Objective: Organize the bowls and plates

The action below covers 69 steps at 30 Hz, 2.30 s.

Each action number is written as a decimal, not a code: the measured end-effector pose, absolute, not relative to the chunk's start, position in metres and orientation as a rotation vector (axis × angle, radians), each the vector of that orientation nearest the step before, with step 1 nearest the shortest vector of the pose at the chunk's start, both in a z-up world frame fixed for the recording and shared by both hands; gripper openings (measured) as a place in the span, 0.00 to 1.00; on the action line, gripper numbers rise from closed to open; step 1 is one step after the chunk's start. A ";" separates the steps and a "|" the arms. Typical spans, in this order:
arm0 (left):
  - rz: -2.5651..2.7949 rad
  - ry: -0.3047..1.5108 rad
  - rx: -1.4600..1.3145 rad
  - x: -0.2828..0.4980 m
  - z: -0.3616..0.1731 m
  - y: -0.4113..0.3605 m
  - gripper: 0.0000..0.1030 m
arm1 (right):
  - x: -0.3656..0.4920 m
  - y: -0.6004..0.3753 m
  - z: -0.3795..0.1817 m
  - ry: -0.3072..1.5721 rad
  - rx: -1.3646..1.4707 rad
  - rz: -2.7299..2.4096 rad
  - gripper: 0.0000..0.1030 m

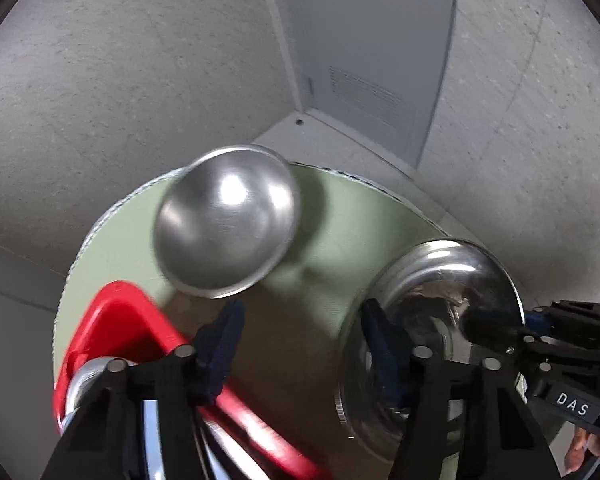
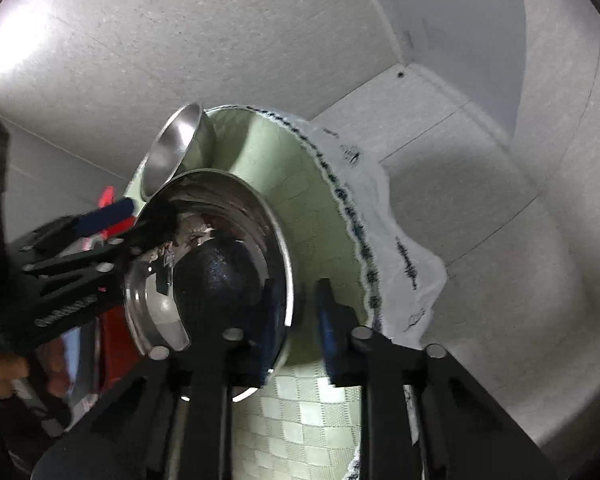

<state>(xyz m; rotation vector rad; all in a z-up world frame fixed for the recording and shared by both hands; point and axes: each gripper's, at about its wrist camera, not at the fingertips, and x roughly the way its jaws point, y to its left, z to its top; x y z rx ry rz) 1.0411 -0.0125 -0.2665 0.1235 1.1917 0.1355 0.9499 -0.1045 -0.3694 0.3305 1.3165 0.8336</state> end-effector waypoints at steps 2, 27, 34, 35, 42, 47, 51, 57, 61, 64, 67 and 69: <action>0.089 1.192 0.103 1.048 -0.270 -0.019 0.22 | 0.952 -0.107 -0.373 1.310 0.345 0.857 0.15; -0.134 0.832 0.063 0.799 -0.170 0.082 0.15 | 0.738 -0.087 -0.227 0.966 0.409 0.715 0.16; -0.134 0.871 0.034 0.693 -0.176 0.155 0.16 | 0.650 -0.023 -0.219 1.015 0.389 0.718 0.16; -0.134 0.883 0.020 0.683 -0.177 0.163 0.17 | 0.642 -0.014 -0.220 1.030 0.372 0.720 0.16; -0.093 0.958 -0.044 0.634 -0.197 0.215 0.20 | 0.609 0.045 -0.248 1.157 0.270 0.747 0.16; -0.079 1.022 -0.071 0.638 -0.212 0.241 0.20 | 0.607 0.070 -0.275 1.238 0.223 0.744 0.16; -0.074 1.028 -0.063 0.637 -0.216 0.245 0.19 | 0.609 0.081 -0.282 1.248 0.195 0.727 0.16; -0.066 1.044 -0.038 0.644 -0.222 0.241 0.20 | 0.588 0.096 -0.275 1.230 0.095 0.690 0.21; -0.085 1.059 -0.051 0.658 -0.237 0.234 0.20 | 0.586 0.102 -0.269 1.220 0.060 0.670 0.29; -0.100 1.066 -0.060 0.661 -0.240 0.237 0.20 | 0.589 0.102 -0.268 1.229 0.081 0.674 0.39; -0.088 1.076 -0.052 0.666 -0.248 0.232 0.20 | 0.592 0.104 -0.265 1.222 0.072 0.654 0.52; -0.091 1.077 -0.067 0.670 -0.254 0.230 0.20 | 0.593 0.104 -0.264 1.219 0.084 0.650 0.55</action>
